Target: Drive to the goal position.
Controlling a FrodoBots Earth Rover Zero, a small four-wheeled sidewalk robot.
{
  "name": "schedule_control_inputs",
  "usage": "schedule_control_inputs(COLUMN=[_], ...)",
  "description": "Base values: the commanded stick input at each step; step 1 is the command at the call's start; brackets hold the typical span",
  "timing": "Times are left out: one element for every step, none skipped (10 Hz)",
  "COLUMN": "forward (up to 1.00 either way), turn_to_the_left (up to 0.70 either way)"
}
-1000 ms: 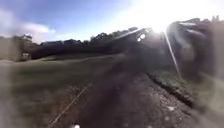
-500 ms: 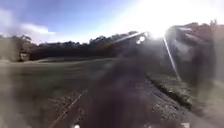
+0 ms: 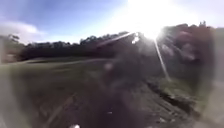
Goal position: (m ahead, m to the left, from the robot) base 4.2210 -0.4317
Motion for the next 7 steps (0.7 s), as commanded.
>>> schedule_control_inputs(forward=[0.85, 0.85, 0.85, 0.85, 0.85, 0.85, 0.85], turn_to_the_left=[-0.26, -0.12, 0.0, 0.0, 0.0, 0.0, 0.0])
